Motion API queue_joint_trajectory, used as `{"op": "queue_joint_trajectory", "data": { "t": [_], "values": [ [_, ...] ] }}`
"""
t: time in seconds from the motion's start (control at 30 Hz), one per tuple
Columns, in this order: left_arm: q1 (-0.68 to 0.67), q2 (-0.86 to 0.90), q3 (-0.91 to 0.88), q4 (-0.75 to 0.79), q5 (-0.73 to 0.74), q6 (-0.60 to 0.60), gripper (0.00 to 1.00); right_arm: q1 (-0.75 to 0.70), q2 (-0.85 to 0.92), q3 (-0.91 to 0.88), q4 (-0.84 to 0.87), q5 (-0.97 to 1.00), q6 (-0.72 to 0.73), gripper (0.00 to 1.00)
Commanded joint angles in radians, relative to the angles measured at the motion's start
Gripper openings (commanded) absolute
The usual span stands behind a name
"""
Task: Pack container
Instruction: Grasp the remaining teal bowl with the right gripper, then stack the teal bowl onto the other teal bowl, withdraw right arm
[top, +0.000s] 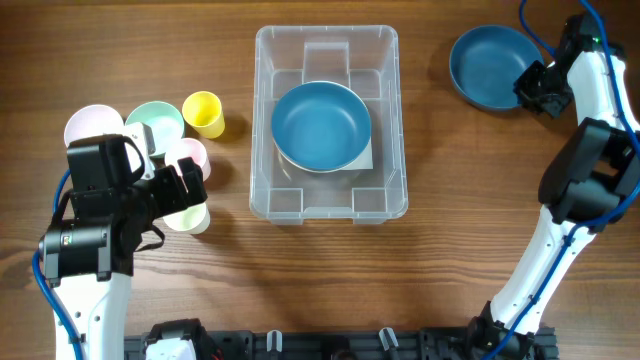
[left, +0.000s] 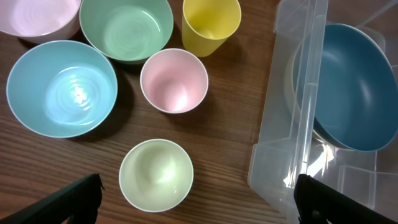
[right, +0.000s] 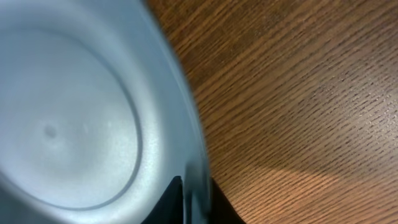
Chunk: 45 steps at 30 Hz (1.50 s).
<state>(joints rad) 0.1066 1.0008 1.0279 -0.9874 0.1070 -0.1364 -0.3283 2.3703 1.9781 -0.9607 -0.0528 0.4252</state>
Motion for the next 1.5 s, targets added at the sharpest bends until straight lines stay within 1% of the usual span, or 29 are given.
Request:
{"op": "queue_joint_trajectory", "data": {
  "t": [0.0,0.1,0.17,0.27,0.4,0.47,0.57,0.7,0.8,0.9,1.13,1.33,1.37,1.4,1.43,1.47],
  "values": [
    [0.005,0.002,0.017,0.003,0.016,-0.003,1.0,0.005,0.012,-0.003,0.003,-0.017,0.005,0.04],
    [0.005,0.002,0.017,0.003,0.016,-0.003,1.0,0.005,0.003,-0.003,-0.015,-0.059,0.002,0.04],
    [0.005,0.002,0.017,0.002,0.016,-0.003,1.0,0.006,-0.039,-0.003,-0.017,-0.087,-0.007,0.04],
    [0.005,0.002,0.017,0.002,0.016,-0.003,1.0,0.018,-0.186,-0.002,-0.016,-0.087,-0.039,0.04],
    [0.005,0.002,0.017,0.002,0.016,-0.003,1.0,0.086,-0.435,-0.002,-0.027,-0.082,-0.095,0.05],
    [0.005,0.002,0.017,0.002,0.016,-0.003,1.0,0.16,-0.581,-0.002,-0.024,-0.079,-0.112,0.04],
    [0.005,0.002,0.017,0.002,0.016,-0.003,1.0,0.282,-0.677,-0.002,-0.064,-0.076,-0.136,0.04],
    [0.005,0.002,0.017,0.002,0.016,-0.004,1.0,0.451,-0.653,-0.008,-0.186,-0.08,-0.134,0.04],
    [0.005,0.002,0.017,0.002,0.016,-0.007,1.0,0.587,-0.601,-0.024,-0.196,-0.074,-0.134,0.04],
    [0.005,0.002,0.017,-0.003,0.016,-0.006,1.0,0.659,-0.537,-0.024,-0.208,-0.034,-0.099,0.04],
    [0.005,0.002,0.017,-0.016,0.016,-0.006,1.0,0.677,-0.337,-0.024,-0.211,-0.027,-0.085,0.04],
    [0.005,0.002,0.017,-0.016,0.016,-0.006,1.0,0.677,-0.281,-0.024,-0.207,-0.042,-0.086,0.05],
    [0.005,0.002,0.017,-0.016,0.016,-0.006,1.0,0.677,-0.281,-0.024,-0.206,-0.042,-0.087,0.13],
    [0.005,0.002,0.017,-0.016,0.016,-0.006,1.0,0.677,-0.281,-0.024,-0.208,-0.042,-0.086,0.5],
    [0.005,0.002,0.017,-0.016,0.016,-0.006,1.0,0.677,-0.281,-0.024,-0.209,-0.042,-0.087,0.58],
    [0.005,0.002,0.017,-0.016,0.016,-0.006,1.0,0.677,-0.281,-0.024,-0.209,-0.042,-0.086,0.58]
  ]
}}
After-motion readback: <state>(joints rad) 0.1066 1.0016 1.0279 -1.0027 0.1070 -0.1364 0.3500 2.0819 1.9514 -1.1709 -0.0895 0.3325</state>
